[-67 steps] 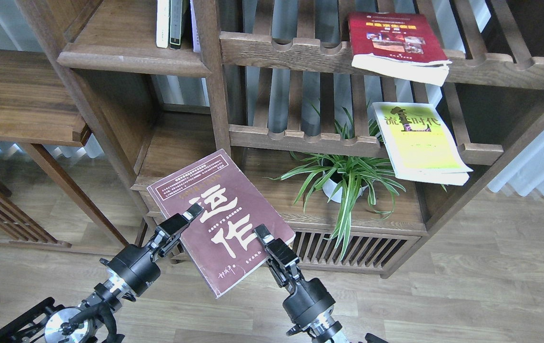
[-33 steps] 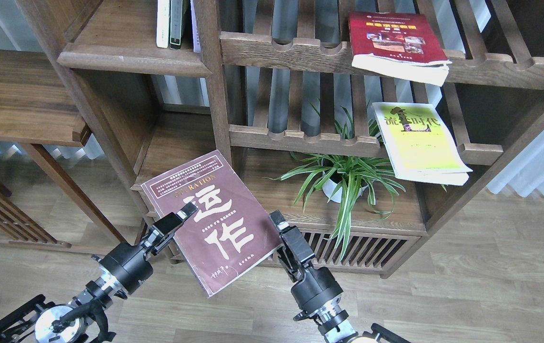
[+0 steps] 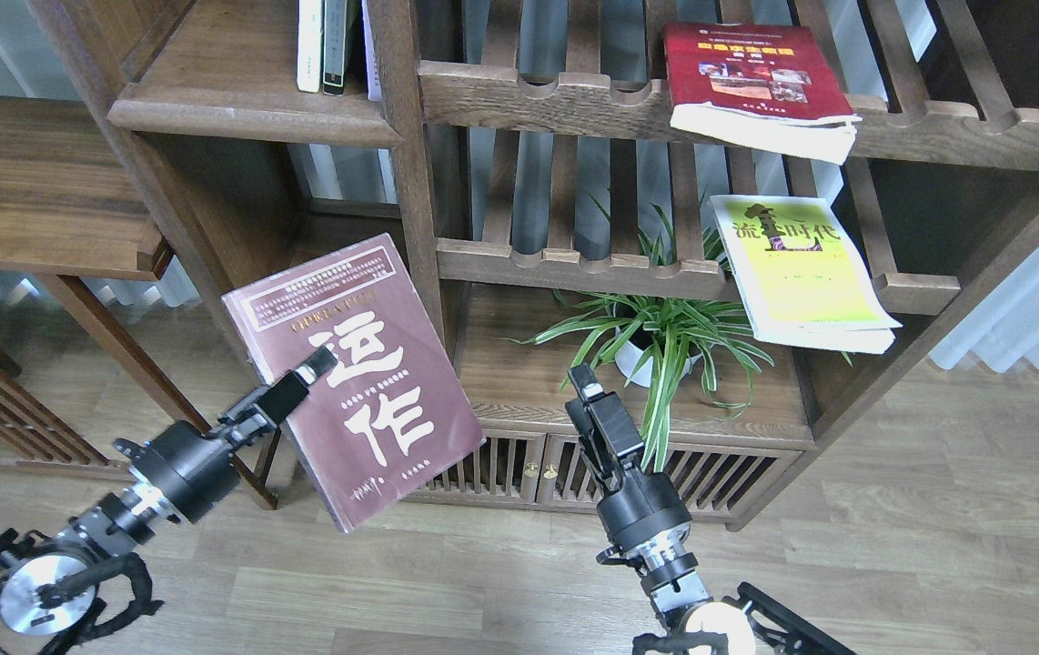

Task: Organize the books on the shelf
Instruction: 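Lift the dark red book with the left gripper onto the upper shelf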

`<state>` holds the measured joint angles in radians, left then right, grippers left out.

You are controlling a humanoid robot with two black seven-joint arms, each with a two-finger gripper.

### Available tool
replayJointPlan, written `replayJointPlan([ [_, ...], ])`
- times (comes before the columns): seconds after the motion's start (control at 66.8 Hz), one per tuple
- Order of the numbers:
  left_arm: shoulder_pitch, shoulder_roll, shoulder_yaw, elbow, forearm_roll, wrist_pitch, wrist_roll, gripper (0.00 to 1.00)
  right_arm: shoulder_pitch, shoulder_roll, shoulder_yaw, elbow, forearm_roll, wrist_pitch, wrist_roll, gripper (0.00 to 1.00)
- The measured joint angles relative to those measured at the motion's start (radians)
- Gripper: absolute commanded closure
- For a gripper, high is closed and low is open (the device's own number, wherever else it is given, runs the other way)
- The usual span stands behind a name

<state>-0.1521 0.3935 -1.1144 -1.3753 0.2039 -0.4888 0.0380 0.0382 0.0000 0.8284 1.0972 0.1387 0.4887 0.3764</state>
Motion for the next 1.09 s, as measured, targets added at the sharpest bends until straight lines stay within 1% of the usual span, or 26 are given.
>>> replayJointPlan([
  [0.12, 0.0, 0.002, -0.103, -0.007, 0.041, 0.0, 0.004, 0.93, 0.005, 0.0, -0.006, 0.003, -0.005, 0.0, -0.001, 0.12],
  [0.165, 0.002, 0.001, -0.147, -0.007, 0.05, 0.0, 0.014, 0.93, 0.012, 0.0, -0.008, 0.005, -0.006, 0.0, -0.001, 0.12],
  [0.225, 0.004, -0.008, -0.192, -0.007, 0.055, 0.0, 0.038, 0.93, 0.018, 0.0, -0.009, 0.006, -0.008, 0.0, -0.001, 0.12],
  [0.299, 0.005, -0.035, -0.252, -0.007, 0.056, 0.0, 0.076, 0.93, 0.025, 0.0, -0.012, 0.006, -0.015, 0.0, -0.001, 0.12],
  [0.404, 0.005, -0.113, -0.363, -0.007, 0.052, 0.0, 0.132, 0.94, 0.038, 0.0, -0.013, 0.007, -0.037, 0.0, -0.001, 0.12],
  [0.479, 0.005, -0.147, -0.438, -0.007, 0.042, 0.0, 0.182, 0.95, 0.05, 0.0, -0.013, 0.007, -0.045, 0.0, -0.001, 0.12],
  [0.494, 0.006, -0.167, -0.477, -0.007, 0.018, 0.0, 0.222, 0.95, 0.061, 0.0, -0.013, 0.007, -0.047, 0.0, -0.001, 0.12],
  [0.554, 0.007, -0.193, -0.496, -0.007, -0.014, 0.0, 0.258, 0.95, 0.068, 0.0, -0.013, 0.007, -0.048, 0.0, -0.001, 0.12],
  [0.599, 0.007, -0.219, -0.505, -0.007, -0.031, 0.0, 0.277, 0.96, 0.072, 0.0, -0.013, 0.007, -0.048, 0.0, -0.001, 0.12],
  [0.659, 0.001, -0.259, -0.521, -0.007, -0.044, 0.0, 0.293, 0.96, 0.074, 0.0, -0.013, 0.005, -0.048, 0.0, -0.001, 0.12],
  [0.794, -0.037, -0.317, -0.573, -0.007, -0.048, 0.0, 0.309, 0.97, 0.075, 0.0, -0.013, 0.003, -0.048, 0.0, -0.001, 0.12],
  [0.898, -0.074, -0.333, -0.619, -0.007, -0.048, 0.0, 0.332, 0.97, 0.075, 0.0, -0.014, 0.003, -0.048, 0.0, -0.001, 0.12],
  [1.093, -0.176, -0.35, -0.685, -0.007, -0.042, 0.0, 0.393, 0.97, 0.074, 0.0, -0.015, 0.001, -0.049, 0.0, -0.001, 0.12],
])
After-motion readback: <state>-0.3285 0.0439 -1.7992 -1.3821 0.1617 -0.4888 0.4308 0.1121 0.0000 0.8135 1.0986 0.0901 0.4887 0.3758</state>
